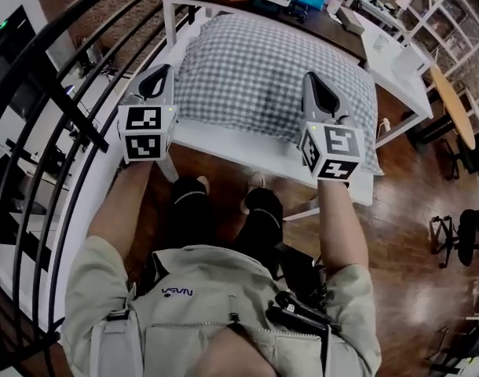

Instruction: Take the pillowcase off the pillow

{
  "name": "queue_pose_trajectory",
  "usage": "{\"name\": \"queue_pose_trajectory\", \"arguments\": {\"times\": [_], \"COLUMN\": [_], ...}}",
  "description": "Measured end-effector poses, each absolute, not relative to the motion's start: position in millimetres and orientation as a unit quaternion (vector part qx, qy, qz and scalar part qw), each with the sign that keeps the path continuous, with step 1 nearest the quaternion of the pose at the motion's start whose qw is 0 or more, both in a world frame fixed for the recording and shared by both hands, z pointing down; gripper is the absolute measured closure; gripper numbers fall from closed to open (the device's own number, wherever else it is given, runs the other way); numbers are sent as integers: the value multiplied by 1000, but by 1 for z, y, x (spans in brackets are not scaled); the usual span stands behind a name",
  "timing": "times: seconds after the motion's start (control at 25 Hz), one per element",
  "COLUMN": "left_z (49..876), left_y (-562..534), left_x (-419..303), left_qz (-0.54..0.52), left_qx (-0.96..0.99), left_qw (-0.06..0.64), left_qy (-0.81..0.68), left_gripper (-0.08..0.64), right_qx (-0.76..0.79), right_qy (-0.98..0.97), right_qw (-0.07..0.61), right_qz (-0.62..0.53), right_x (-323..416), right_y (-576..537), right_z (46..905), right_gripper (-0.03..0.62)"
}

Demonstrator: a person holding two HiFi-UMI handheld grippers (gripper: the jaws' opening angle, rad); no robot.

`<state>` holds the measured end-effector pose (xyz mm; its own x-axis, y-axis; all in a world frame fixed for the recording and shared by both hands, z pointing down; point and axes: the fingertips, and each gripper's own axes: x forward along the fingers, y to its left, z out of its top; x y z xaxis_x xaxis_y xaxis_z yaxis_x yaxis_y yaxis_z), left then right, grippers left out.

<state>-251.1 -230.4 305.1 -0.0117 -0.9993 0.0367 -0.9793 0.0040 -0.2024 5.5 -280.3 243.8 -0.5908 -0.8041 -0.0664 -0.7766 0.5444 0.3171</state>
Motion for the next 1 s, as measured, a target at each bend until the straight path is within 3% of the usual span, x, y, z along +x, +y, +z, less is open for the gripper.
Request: {"name": "queue_pose_trajectory", "arguments": {"times": [0.24,0.44,0.64,0.8,1.0], "left_z": [321,351,377,396,412], "left_y": [-265,-283,-286,-284,-279], "left_x": [-273,-290,-306,-310,-316], "left_qz": [-48,-11,-25,-39,-56], "left_qx": [-705,-722,-717,-714,-708], "left_qw": [34,-29,-44,-43,-46], "left_qy": [707,691,695,698,703], "left_gripper": [557,557,557,558,558], "right_qx": [387,340,321,307,290], "right_qy": [-914,-932,-933,-933,-919], "right_qw": [34,78,126,159,235], "right_qz": [-116,-102,-103,-106,-129], "right_x": [-86,-163,-200,-216,-237], "right_y": [-307,-299,-291,-289,-283], "right_z": [261,311,355,376,412], "right_gripper": [589,589,588,483,436]}}
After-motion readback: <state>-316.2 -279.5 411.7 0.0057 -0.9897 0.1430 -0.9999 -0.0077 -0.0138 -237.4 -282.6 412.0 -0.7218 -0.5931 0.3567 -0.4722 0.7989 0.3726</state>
